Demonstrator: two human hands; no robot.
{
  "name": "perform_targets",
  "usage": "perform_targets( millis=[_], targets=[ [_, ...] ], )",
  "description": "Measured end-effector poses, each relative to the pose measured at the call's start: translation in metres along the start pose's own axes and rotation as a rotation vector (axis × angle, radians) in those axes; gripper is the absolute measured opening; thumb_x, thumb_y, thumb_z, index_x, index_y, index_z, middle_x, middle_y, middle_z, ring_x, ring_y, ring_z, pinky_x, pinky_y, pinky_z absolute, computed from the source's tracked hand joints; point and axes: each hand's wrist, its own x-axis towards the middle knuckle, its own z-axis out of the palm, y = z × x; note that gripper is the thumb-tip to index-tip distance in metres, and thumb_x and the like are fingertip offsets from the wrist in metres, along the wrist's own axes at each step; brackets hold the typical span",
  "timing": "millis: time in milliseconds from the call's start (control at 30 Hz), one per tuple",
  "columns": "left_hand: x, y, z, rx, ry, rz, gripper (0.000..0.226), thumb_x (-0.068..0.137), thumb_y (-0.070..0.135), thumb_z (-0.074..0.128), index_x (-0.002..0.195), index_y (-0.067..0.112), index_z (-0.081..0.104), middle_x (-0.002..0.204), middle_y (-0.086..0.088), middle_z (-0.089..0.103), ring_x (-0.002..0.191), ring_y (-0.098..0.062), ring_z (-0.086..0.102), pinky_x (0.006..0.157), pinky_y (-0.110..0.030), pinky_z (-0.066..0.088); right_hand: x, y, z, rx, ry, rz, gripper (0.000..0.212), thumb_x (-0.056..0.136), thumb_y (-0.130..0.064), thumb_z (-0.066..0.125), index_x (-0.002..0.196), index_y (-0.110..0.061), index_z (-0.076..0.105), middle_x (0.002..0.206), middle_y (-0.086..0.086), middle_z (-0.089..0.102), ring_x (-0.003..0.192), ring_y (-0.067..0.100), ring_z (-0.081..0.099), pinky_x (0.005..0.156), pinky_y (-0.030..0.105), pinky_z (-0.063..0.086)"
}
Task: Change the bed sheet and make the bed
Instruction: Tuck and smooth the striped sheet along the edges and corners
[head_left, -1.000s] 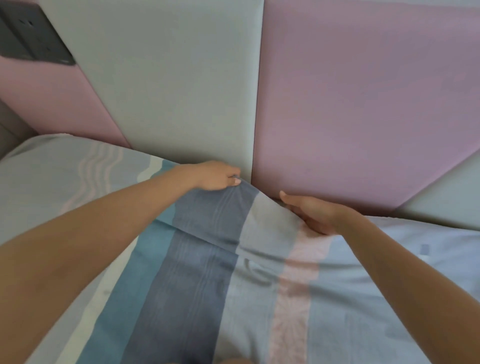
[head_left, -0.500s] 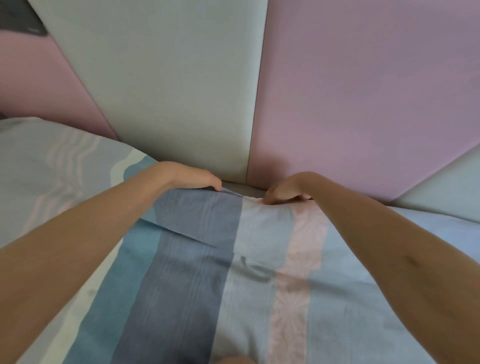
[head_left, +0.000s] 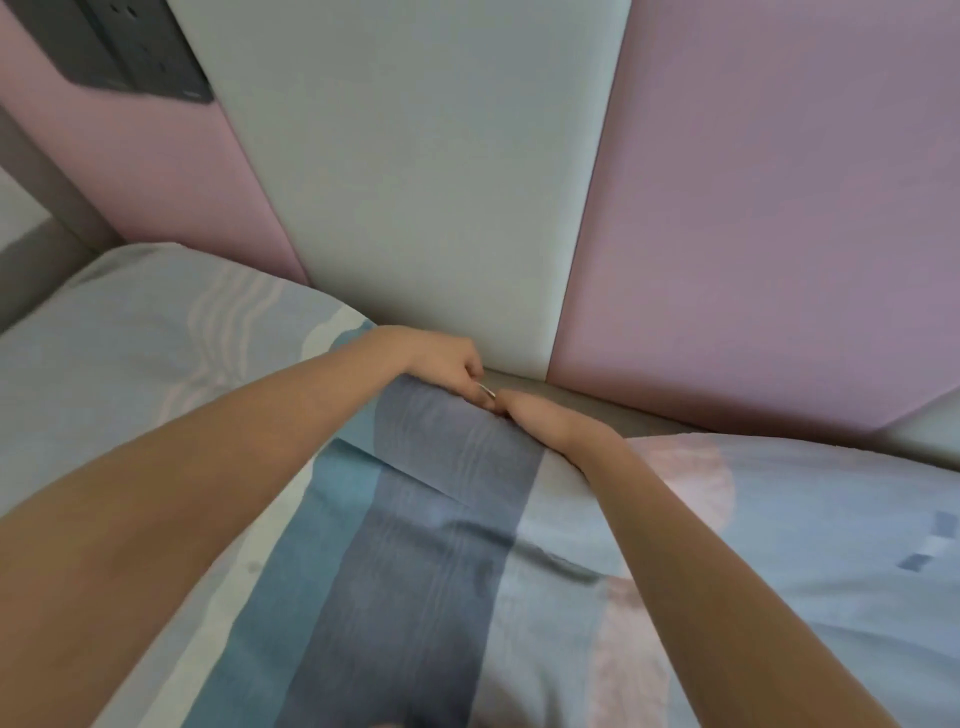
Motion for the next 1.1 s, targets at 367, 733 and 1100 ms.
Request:
perform_targets(
  millis=[367,733,1100],
  targets=[
    [-0.048,-0.028,-0.025,0.018,-0.138,0.154,0.035,0.063,0.023,0.061,0.098,0.024,0.061,0.097,0.010,0.059,0.101,-0.013,0.053,0.091,-0.024,0.040,-0.002,0.020,0.020,-0.086,0.285,-0.087,0.052,0.093,-0.058,0.043,0.062,-0.017,0.051,0.076,0.005,0.059,0.080,0.024,0.057,0.059,0.030,0.035],
    [-0.053,-0.021,-0.054,0.253,-0.138,-0.106,0.019,0.068,0.027,0.062,0.069,0.012,0.051,0.064,0.002,0.042,0.058,-0.012,0.037,0.051,-0.023,0.030,-0.014,0.024,0.032,0.038,0.344,-0.102,0.060,0.089,-0.069,0.038,0.058,-0.017,0.037,0.062,0.000,0.051,0.064,0.018,0.050,0.058,0.031,0.033],
    [-0.035,-0.072,-0.023,0.188,0.068,-0.098,0.017,0.103,0.022,0.037,0.098,0.014,0.050,0.095,-0.002,0.050,0.088,-0.019,0.046,0.071,-0.027,0.029,-0.001,0.035,0.034,0.121,0.347,-0.086,0.055,0.100,-0.048,0.031,0.101,-0.004,0.064,0.103,0.008,0.066,0.101,0.024,0.058,0.089,0.033,0.041]
  ],
)
